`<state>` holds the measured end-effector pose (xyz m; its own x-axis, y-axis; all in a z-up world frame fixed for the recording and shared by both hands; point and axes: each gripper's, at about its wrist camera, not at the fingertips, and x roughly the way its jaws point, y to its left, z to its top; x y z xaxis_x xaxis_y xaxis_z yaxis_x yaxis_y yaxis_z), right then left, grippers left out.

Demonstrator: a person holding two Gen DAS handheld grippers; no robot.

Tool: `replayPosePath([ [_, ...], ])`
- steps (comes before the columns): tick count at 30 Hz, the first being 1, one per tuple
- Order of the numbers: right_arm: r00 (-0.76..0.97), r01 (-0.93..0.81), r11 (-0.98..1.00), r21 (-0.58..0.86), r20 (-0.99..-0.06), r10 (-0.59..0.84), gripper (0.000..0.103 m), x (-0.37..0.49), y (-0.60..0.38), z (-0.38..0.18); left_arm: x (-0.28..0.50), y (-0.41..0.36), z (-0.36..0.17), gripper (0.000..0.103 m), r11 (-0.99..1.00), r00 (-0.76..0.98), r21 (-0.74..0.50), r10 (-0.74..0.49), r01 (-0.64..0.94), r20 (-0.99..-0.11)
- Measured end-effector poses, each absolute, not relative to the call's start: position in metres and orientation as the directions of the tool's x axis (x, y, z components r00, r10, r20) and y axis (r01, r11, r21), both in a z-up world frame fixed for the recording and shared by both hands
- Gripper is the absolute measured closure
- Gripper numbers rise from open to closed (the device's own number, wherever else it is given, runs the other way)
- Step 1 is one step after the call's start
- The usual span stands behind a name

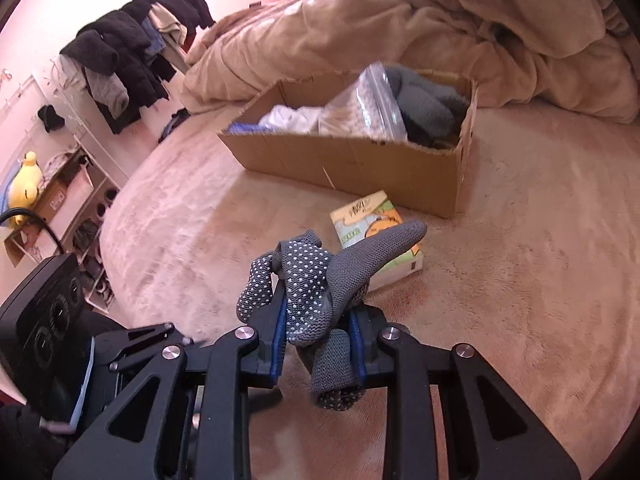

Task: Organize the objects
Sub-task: 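Grasp small clear bag with left gripper while right gripper grasps dotted grey glove, then place clear bag into box with left gripper while right gripper drops glove in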

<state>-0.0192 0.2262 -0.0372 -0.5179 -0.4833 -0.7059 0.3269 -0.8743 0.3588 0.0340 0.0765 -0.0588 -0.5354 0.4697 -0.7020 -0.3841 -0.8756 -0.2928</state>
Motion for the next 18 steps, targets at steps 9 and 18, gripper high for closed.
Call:
replayPosePath([
  [9, -0.626, 0.311, -0.910, 0.273, -0.662, -0.412, 0.075, -0.051, 0.229, 0.034, -0.032, 0.040, 0.008, 0.059, -0.906, -0.653, -0.206, 0.412, -0.370, -0.636],
  [18, -0.682, 0.275, -0.934, 0.227, -0.639, -0.356, 0.075, -0.123, 0.211, 0.051, -0.160, 0.015, 0.029, 0.059, -0.931, -0.671, -0.164, 0.349, -0.325, -0.654],
])
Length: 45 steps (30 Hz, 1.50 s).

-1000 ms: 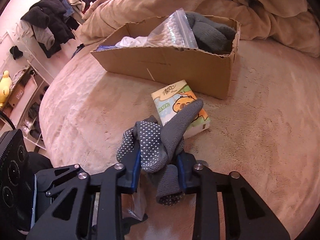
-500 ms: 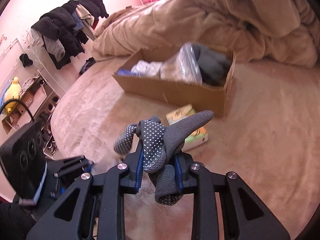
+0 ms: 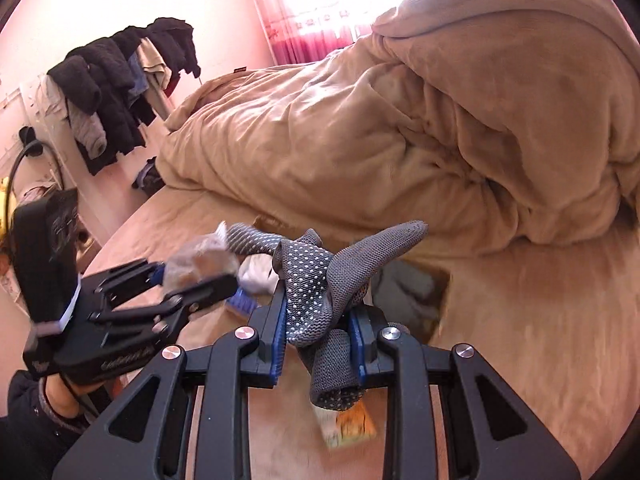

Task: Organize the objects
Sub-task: 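Place clear bag into box with left gripper while right gripper drops glove in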

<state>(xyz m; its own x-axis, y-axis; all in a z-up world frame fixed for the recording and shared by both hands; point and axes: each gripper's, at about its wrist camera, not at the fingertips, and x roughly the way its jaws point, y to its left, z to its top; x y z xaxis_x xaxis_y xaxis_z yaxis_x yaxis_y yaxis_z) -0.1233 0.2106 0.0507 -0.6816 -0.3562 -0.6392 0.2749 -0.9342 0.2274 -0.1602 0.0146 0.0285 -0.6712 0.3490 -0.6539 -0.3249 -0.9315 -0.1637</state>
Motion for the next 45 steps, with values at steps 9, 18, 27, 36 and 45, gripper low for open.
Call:
replayPosePath([
  [9, -0.650, 0.233, -0.955, 0.183, -0.701, -0.293, 0.075, -0.157, 0.199, -0.004, -0.202, 0.024, -0.022, 0.057, -0.950, -0.624, -0.101, 0.272, -0.295, -0.733],
  [18, -0.656, 0.203, -0.968, 0.148, -0.713, -0.247, 0.060, -0.156, 0.201, -0.022, -0.210, 0.044, -0.046, 0.044, -0.960, -0.591, 0.007, 0.165, -0.278, -0.789],
  [27, -0.709, 0.183, -0.976, 0.120, -0.671, -0.215, 0.060, -0.145, 0.204, -0.009, -0.206, 0.049, -0.037, 0.036, -0.968, -0.620, 0.036, 0.130, -0.248, -0.774],
  [36, -0.760, 0.170, -0.982, 0.088, -0.623, -0.187, 0.059, -0.128, 0.207, 0.029, -0.179, 0.052, 0.019, 0.031, -0.972, -0.728, 0.091, 0.098, -0.216, -0.678],
  [45, -0.816, 0.219, -0.974, 0.059, -0.536, -0.216, 0.038, -0.064, 0.203, 0.068, -0.103, 0.042, 0.064, 0.008, -0.968, -0.794, 0.027, 0.187, -0.248, -0.579],
])
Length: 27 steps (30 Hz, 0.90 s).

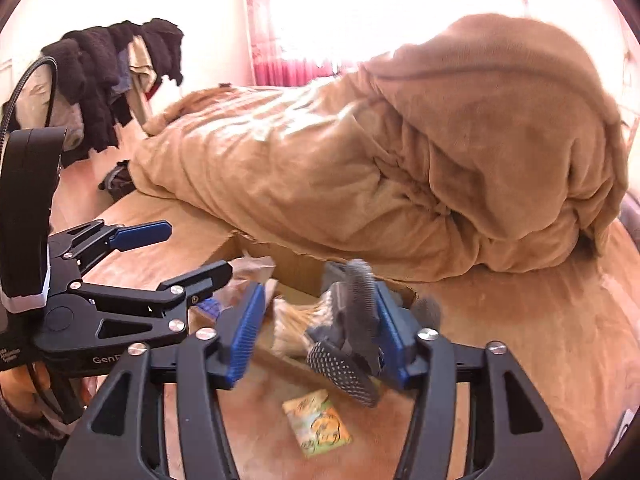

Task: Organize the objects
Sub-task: 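Place clear bag into box with left gripper while right gripper drops glove in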

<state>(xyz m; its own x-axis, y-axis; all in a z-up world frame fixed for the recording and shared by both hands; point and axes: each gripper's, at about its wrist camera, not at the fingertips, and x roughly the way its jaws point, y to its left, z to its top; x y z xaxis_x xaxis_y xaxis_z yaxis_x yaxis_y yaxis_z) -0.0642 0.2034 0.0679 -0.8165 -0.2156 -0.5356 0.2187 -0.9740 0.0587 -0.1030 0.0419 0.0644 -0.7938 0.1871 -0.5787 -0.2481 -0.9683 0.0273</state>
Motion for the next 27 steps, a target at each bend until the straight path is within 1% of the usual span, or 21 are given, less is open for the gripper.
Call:
replayPosePath([
  [1, -0.823, 0.220, -0.974, 0.054, -0.526, -0.215, 0.035, -0.063, 0.203, 0.069, -0.096, 0.040, 0.065, 0.006, -0.973, -0.817, 0.037, 0.171, -0.228, -0.551],
  [2, -0.827, 0.216, -0.975, 0.047, -0.522, -0.208, 0.032, -0.064, 0.204, 0.069, -0.094, 0.039, 0.065, 0.006, -0.977, -0.828, 0.052, 0.147, -0.207, -0.541],
  [4, -0.820, 0.195, -0.979, 0.061, -0.537, -0.196, 0.031, -0.081, 0.210, 0.061, -0.095, 0.035, 0.063, 0.006, -0.982, -0.829, 0.073, 0.108, -0.176, -0.548],
  [6, -0.776, 0.195, -0.973, 0.126, -0.586, -0.232, 0.031, -0.110, 0.219, 0.039, -0.097, 0.029, 0.061, 0.006, -0.984, -0.820, 0.049, 0.114, -0.171, -0.561],
  [8, -0.731, 0.193, -0.961, 0.195, -0.625, -0.274, 0.032, -0.133, 0.224, 0.016, -0.096, 0.025, 0.058, 0.006, -0.986, -0.819, 0.050, 0.103, -0.159, -0.564],
  [11, -0.713, 0.241, -0.934, 0.265, -0.604, -0.355, 0.032, -0.137, 0.218, 0.007, -0.097, 0.025, 0.052, 0.006, -0.984, -0.813, 0.071, 0.093, -0.163, -0.574],
  [13, -0.706, 0.274, -0.927, 0.258, -0.601, -0.375, 0.032, -0.137, 0.207, 0.007, -0.098, 0.025, 0.049, 0.006, -0.983, -0.810, 0.072, 0.094, -0.166, -0.579],
  [16, -0.667, 0.341, -0.891, 0.300, -0.591, -0.454, 0.032, -0.138, 0.196, 0.008, -0.102, 0.027, 0.043, 0.006, -0.982, -0.797, 0.065, 0.104, -0.177, -0.594],
  [20, -0.708, 0.342, -0.909, 0.237, -0.572, -0.415, 0.033, -0.132, 0.195, 0.028, -0.100, 0.026, 0.043, 0.006, -0.981, -0.794, 0.046, 0.123, -0.186, -0.595],
  [22, -0.751, 0.333, -0.931, 0.150, -0.555, -0.358, 0.033, -0.126, 0.195, 0.046, -0.099, 0.027, 0.045, 0.006, -0.981, -0.799, 0.046, 0.127, -0.190, -0.587],
  [24, -0.794, 0.311, -0.950, 0.031, -0.541, -0.278, 0.032, -0.119, 0.193, 0.067, -0.099, 0.028, 0.046, 0.006, -0.980, -0.798, 0.036, 0.139, -0.197, -0.587],
  [27, -0.819, 0.294, -0.956, 0.001, -0.515, -0.253, 0.032, -0.112, 0.199, 0.089, -0.098, 0.031, 0.047, 0.006, -0.978, -0.797, 0.029, 0.152, -0.208, -0.584],
])
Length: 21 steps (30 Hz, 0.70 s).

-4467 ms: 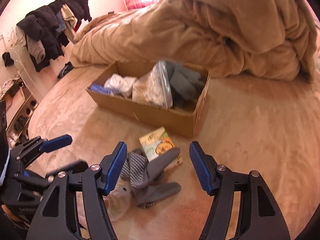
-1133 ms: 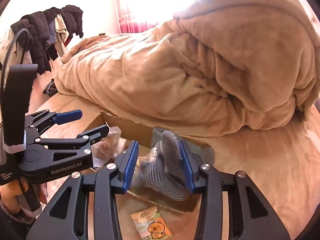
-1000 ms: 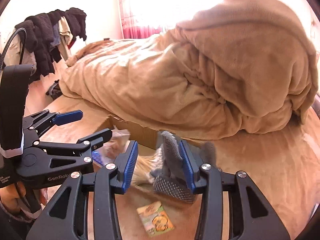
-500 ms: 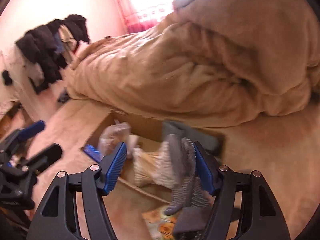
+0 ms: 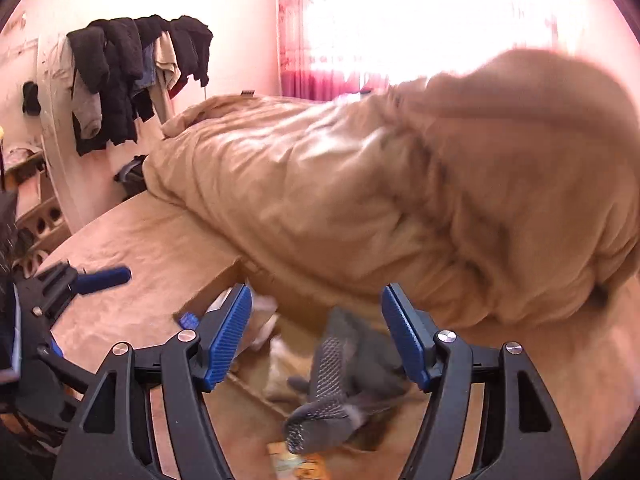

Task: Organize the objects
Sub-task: 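Place clear bag into box with left gripper while right gripper drops glove in, then grasp the yellow-green snack box with the right gripper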

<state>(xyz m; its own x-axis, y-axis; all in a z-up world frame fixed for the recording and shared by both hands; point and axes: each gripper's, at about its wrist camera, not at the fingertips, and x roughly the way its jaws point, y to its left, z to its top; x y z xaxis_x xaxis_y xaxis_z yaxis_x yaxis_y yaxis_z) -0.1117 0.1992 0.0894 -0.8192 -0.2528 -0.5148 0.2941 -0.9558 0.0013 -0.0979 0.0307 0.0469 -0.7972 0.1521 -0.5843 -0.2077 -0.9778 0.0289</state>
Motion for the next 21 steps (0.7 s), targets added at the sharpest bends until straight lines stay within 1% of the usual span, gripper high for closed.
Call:
replayPosePath([
  [2, -0.828, 0.276, -0.961, 0.016, -0.503, -0.246, 0.031, -0.102, 0.206, 0.099, -0.097, 0.032, 0.047, 0.006, -0.976, -0.794, 0.026, 0.161, -0.217, -0.586],
  [3, -0.826, 0.270, -0.962, 0.028, -0.507, -0.247, 0.028, -0.097, 0.210, 0.099, -0.096, 0.032, 0.047, 0.006, -0.975, -0.792, 0.024, 0.165, -0.221, -0.588],
  [5, -0.810, 0.264, -0.963, 0.057, -0.528, -0.254, 0.026, -0.085, 0.214, 0.093, -0.090, 0.032, 0.045, 0.006, -0.972, -0.784, 0.017, 0.178, -0.233, -0.595],
  [9, -0.776, 0.234, -0.969, 0.080, -0.585, -0.236, 0.026, -0.055, 0.217, 0.054, -0.069, 0.034, 0.031, 0.006, -0.969, -0.774, 0.013, 0.188, -0.246, -0.605],
  [11, -0.767, 0.219, -0.973, 0.077, -0.603, -0.220, 0.026, -0.043, 0.216, 0.035, -0.058, 0.037, 0.016, 0.006, -0.964, -0.754, 0.004, 0.205, -0.266, -0.625],
  [16, -0.703, 0.194, -0.975, 0.112, -0.677, -0.218, 0.026, -0.035, 0.213, -0.022, -0.038, 0.048, -0.018, 0.006, -0.955, -0.714, 0.027, 0.202, -0.295, -0.671],
  [21, -0.664, 0.181, -0.968, 0.175, -0.704, -0.252, 0.026, -0.036, 0.212, -0.053, -0.025, 0.047, -0.042, 0.006, -0.957, -0.689, 0.024, 0.190, -0.289, -0.699],
])
